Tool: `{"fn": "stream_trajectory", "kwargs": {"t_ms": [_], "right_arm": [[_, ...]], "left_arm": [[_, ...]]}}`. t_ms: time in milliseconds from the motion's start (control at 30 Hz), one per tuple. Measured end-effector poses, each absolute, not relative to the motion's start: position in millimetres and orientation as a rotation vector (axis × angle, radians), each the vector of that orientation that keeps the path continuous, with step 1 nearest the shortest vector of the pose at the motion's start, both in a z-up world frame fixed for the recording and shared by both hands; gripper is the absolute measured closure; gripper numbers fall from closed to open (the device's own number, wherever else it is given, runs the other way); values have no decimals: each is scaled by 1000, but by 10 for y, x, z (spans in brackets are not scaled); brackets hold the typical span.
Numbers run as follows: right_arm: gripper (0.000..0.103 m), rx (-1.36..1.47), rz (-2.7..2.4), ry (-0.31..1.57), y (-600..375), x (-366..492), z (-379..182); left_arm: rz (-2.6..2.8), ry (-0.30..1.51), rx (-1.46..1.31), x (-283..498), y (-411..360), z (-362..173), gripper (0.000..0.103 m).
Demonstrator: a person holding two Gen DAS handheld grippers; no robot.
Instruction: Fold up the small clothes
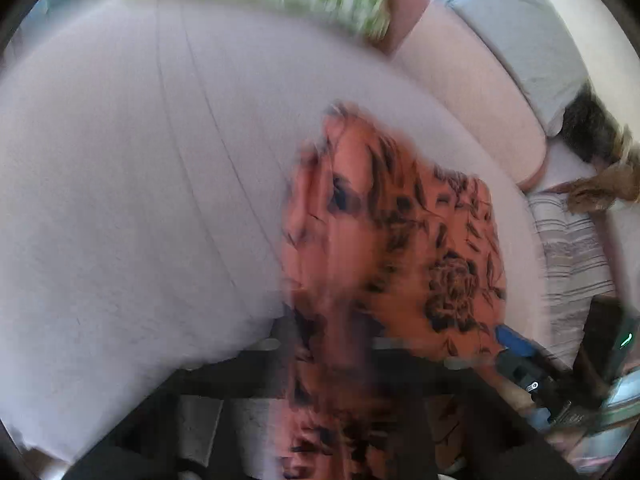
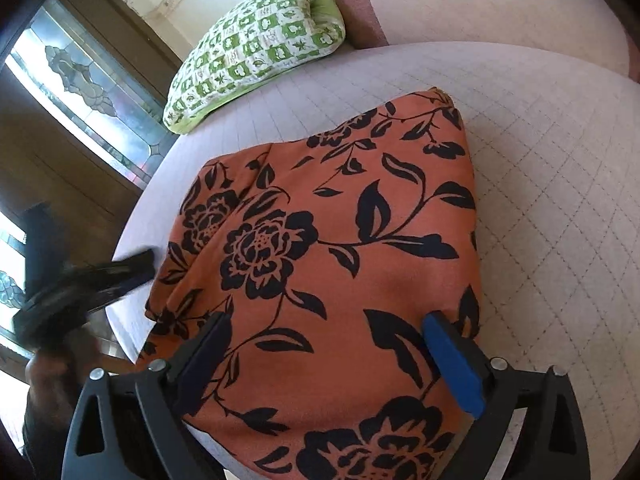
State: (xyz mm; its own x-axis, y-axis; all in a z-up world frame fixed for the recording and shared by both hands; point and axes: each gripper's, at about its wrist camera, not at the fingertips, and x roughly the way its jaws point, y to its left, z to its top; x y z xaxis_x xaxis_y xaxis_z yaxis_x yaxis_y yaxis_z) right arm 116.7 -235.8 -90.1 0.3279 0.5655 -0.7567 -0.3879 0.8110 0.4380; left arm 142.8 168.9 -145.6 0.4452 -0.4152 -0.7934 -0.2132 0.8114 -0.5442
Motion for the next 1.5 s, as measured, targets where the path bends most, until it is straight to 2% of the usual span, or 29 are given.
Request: {"fn": "stream_trajectory", "kwargs": {"t_ms": [33, 133, 167, 233, 300, 367, 400, 433, 467, 500, 533, 600, 667, 700, 767, 800, 867, 900, 933, 967, 1033, 1067, 1100, 1133, 1267, 1400, 1500], "right_arm": [[5, 185, 642, 1066, -2348, 1161, -893], [5, 191, 665, 1064, -2338, 1186, -904], [5, 202, 668, 1063, -2353, 1196, -921], [2, 205, 657, 1069, -2336, 1229, -954], [0, 189, 659, 1071, -2294, 1225, -942], [0, 167, 659, 1071, -2276, 1214, -931], [0, 170, 660, 1068, -2279, 1209, -937], [0, 179, 660, 1068, -2288, 1211, -941], [0, 186, 658, 1068, -2292, 1214, -943], [0, 192, 654, 1071, -2293, 1220, -940], [0, 194, 652, 1075, -2292, 1225, -936], [0, 197, 657, 1083, -2291, 1236, -926], [0, 209, 669, 1088, -2310, 1235, -913], [0, 219, 674, 1088, -2328, 1238, -918], [0, 238, 675, 1088, -2350, 1250, -943], [0, 234, 670, 1089, -2340, 1254, -949], [0, 216, 654, 1084, -2298, 1241, -942], [0, 202, 647, 1081, -2272, 1230, -944], [0, 190, 645, 1077, -2260, 1220, -943], [1, 180, 648, 1072, -2256, 1208, -942], [1, 176, 669, 1056, -2276, 1176, -946], [1, 179, 675, 1053, -2292, 1167, -956], [1, 187, 679, 1043, -2308, 1163, -963], [0, 192, 676, 1046, -2313, 1174, -971], [1, 237, 653, 1070, -2342, 1216, -912], [1, 360, 610, 1033, -2593, 1146, -772], [1, 393, 576, 964, -2812, 1023, -664]], "left_arm": [[-151, 1073, -722, 1371, 1770, -1413, 96], [-250, 957, -880, 1243, 1865, -1323, 95], [-218, 994, -844, 1258, 1850, -1369, 93], [-135, 1097, -702, 1318, 1778, -1488, 55], [-117, 1065, -656, 1307, 1754, -1349, 52], [-120, 1000, -628, 1351, 1728, -1119, 34], [-124, 966, -618, 1376, 1725, -1021, 18], [-124, 930, -601, 1442, 1713, -969, 12], [-115, 936, -584, 1539, 1735, -999, 12], [-88, 1006, -531, 1668, 1707, -1115, 35], [-78, 1090, -488, 1788, 1666, -1279, 88], [-130, 1106, -619, 1823, 1733, -1407, 90], [-137, 1060, -593, 1784, 1680, -1210, 92], [-152, 1036, -572, 1756, 1661, -1103, 92], [-159, 1017, -533, 1822, 1602, -941, 50], [-151, 1031, -522, 1880, 1562, -941, 0], [-82, 1048, -497, 2038, 1633, -1122, 3], [-32, 1103, -478, 2085, 1674, -1265, 46], [-61, 1134, -527, 2109, 1716, -1363, 70], [-108, 1098, -662, 2066, 1788, -1382, 73], [-86, 1077, -671, 2006, 1785, -1314, 71], [-69, 1072, -621, 2001, 1720, -1276, 65], [-48, 1076, -583, 1981, 1686, -1252, 42], [-25, 1089, -561, 1979, 1663, -1242, 38], [13, 955, -601, 1692, 1730, -841, 38], [77, 871, -543, 1322, 1691, -525, 18], [59, 853, -474, 1083, 1655, -542, 17]]}}
